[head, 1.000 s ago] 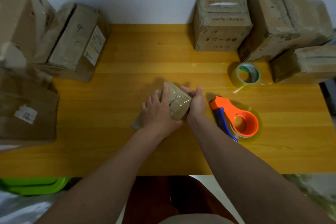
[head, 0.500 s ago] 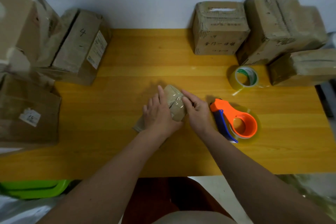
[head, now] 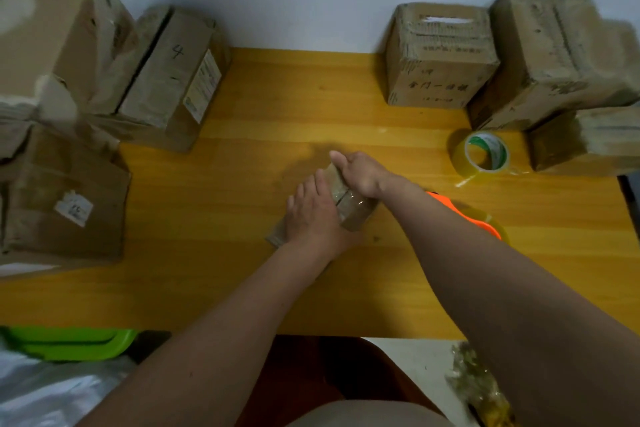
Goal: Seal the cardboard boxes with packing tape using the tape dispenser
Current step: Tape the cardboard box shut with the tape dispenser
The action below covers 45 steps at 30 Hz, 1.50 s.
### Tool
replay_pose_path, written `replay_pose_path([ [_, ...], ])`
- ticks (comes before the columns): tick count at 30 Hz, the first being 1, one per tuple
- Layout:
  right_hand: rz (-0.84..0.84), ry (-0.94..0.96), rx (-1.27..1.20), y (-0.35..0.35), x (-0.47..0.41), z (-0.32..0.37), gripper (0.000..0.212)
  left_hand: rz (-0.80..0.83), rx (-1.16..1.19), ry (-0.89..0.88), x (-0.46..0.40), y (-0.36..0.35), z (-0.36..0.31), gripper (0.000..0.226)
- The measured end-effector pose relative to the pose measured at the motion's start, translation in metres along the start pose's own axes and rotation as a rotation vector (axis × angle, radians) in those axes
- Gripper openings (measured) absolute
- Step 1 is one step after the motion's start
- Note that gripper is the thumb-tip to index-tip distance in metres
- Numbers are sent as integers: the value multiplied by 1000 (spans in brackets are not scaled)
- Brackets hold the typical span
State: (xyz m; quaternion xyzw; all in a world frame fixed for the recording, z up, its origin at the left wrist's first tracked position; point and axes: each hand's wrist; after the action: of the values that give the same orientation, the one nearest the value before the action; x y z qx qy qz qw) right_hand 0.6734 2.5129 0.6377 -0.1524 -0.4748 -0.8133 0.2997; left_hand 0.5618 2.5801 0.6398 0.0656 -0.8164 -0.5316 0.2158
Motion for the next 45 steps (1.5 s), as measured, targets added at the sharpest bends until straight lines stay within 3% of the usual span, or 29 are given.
replay_pose_path([
  [5,161,-158,-221,10,5,-12,69,-5,-1,7,5,3,-4,134],
  [7,118,-142,-277,17,13,-25,66,-7,3,17,6,4,-5,134],
  [8,-6,-124,-340,17,19,-34,62,-3,-3,21,5,4,-5,133],
  [11,-617,-129,-579,-1,39,-65,44,-1,-20,34,5,4,-6,132],
  [12,-737,-141,-631,-13,48,-70,38,-3,-22,34,5,4,-7,132],
  [14,-811,-170,-742,-38,67,-64,29,-5,-24,33,5,4,-7,130],
  [17,-810,-147,-864,-60,82,-46,28,14,-19,42,4,4,-6,130],
  [26,-642,31,-650,-50,63,-49,24,21,-24,60,2,2,-8,129],
  [30,-454,37,-583,-38,59,-55,31,12,-25,69,2,3,-10,129],
  [33,-306,-76,-540,-26,60,-50,48,-23,52,158,5,4,-16,134],
  [36,-410,-97,-542,-19,67,-50,53,-86,241,272,3,12,-25,135],
  [38,-420,-57,-533,-18,75,-54,48,-48,365,209,1,22,-25,129],
  [41,-409,38,-589,-16,84,-60,38,112,358,-52,12,37,-7,122],
  [45,-392,62,-597,-10,93,-64,32,319,-202,-494,35,30,32,128],
])
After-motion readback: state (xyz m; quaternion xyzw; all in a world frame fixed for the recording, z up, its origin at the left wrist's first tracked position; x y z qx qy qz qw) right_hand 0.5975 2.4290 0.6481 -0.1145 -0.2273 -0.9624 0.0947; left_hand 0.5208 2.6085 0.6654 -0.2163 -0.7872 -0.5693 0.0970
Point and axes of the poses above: each hand's wrist, its own x-axis away from the middle knuckle, its own y-axis out of the back of the hand, z = x × y, and after that the axes turned 5 degrees about -z, right-handed
